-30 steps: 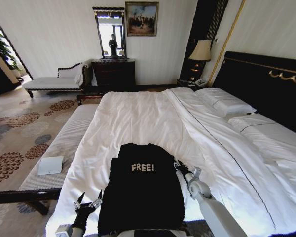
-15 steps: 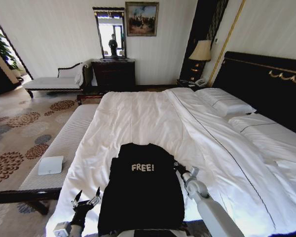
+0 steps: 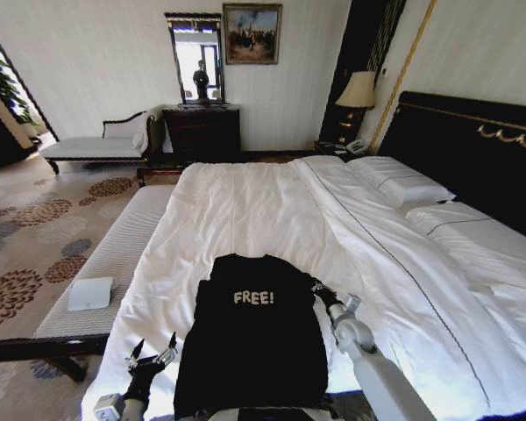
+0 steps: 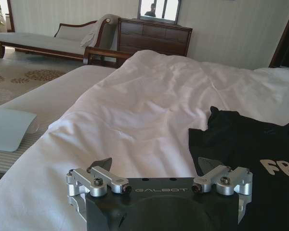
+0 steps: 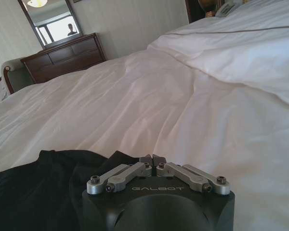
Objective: Fold the clothes on the bed.
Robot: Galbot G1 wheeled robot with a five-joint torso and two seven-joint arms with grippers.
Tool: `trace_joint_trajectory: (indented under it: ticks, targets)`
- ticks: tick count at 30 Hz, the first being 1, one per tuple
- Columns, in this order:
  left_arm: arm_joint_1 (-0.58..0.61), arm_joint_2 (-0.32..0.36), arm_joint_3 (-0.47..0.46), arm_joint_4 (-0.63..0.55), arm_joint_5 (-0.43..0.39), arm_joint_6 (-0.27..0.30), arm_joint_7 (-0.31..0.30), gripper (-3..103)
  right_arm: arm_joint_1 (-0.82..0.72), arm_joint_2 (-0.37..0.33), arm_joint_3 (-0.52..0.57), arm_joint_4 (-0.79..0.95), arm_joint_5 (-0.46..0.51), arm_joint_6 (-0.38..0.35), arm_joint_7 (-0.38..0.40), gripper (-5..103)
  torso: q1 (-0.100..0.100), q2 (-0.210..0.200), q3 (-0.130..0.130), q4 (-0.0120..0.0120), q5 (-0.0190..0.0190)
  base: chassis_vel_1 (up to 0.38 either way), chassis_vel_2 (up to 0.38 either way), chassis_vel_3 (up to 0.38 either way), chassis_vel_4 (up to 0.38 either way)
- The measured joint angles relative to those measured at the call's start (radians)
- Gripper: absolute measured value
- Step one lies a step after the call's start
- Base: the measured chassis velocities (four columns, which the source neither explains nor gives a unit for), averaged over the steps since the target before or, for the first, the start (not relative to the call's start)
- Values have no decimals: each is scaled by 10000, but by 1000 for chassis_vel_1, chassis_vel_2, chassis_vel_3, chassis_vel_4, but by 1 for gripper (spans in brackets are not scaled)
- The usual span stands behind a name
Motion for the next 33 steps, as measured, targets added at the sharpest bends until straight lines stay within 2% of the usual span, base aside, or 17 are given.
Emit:
trace_joint_trajectory:
  ticks: [13, 27, 33]
  targets:
    - [8, -30, -152, -39, -126, -43, 15, 100, 34, -216, 376, 353, -209, -7, 223, 0, 0, 0, 0, 0, 1, 0, 0, 0, 0]
    - [-20, -68, -159, -26, -146, -46, 21, 100, -34, -372, 483, 608, -720, -643, 641, 0, 0, 0, 0, 1, 0, 0, 0, 0, 0]
    - [-10, -97, -158, 2, -146, -52, 26, 100, -438, -11, 673, 924, -1001, -1387, 1013, 0, 0, 0, 0, 0, 0, 0, 0, 0, 0]
